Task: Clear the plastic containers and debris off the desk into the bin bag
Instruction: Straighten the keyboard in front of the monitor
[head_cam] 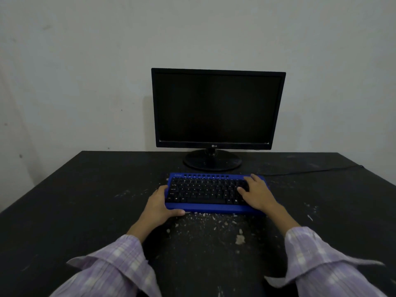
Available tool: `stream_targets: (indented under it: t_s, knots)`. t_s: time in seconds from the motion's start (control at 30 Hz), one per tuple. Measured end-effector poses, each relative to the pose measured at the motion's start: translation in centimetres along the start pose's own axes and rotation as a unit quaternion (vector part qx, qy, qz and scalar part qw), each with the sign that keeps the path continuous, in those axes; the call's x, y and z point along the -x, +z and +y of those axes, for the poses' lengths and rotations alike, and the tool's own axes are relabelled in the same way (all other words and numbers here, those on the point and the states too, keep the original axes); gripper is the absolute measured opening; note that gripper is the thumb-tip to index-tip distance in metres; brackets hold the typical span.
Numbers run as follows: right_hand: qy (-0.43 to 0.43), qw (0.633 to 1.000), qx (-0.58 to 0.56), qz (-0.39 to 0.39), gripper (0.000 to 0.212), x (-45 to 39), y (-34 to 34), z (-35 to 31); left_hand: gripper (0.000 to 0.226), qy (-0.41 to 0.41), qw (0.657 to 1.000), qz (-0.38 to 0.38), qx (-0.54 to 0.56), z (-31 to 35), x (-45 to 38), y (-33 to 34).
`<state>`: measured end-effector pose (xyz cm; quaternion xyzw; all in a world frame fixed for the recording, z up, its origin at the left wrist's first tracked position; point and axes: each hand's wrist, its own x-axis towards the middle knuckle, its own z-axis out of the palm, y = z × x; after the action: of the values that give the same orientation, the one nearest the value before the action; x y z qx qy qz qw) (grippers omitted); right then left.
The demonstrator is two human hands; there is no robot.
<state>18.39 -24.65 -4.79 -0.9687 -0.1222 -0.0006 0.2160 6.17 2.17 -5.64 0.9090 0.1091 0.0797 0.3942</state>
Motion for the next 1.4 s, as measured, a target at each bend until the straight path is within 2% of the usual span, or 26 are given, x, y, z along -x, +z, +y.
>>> stream_targets:
  t_s: [0.17,0.5,0.97,1.07,1.2,1.3,1.4]
  knots:
    - [0.073,0.994,-0.071,0.03,0.056,3.2,0.0,2.9,0.083,-0.005,0.999,0.01,0.04,-0.7,0.7,0.0]
    - [0.065,0.994,-0.077,0.034,0.039,4.4,0.4,3.5,0.079,-0.002,0.996,0.051,0.079,-1.6,1.2,0.7]
    - [0.058,0.996,-0.069,0.012,0.045,4.2,-0.2,3.5,0.078,-0.006,0.996,0.064,0.067,-1.8,0.5,0.9]
    - [0.067,0.995,-0.072,0.02,0.045,3.9,-1.0,3.4,0.064,-0.009,0.995,0.06,0.083,-1.5,-0.1,0.3]
    - [0.074,0.992,-0.086,0.057,0.031,2.2,-2.3,3.5,0.038,0.005,0.993,0.089,0.077,-0.4,-2.1,-0.9]
    - [0.078,0.986,-0.126,0.077,0.038,0.2,-3.9,3.3,0.036,0.0,0.991,0.116,0.066,0.5,-4.7,-1.8]
    - [0.08,0.979,-0.157,0.107,0.04,-2.8,-5.3,3.3,0.035,-0.025,0.983,0.146,0.105,1.2,-7.8,-2.5]
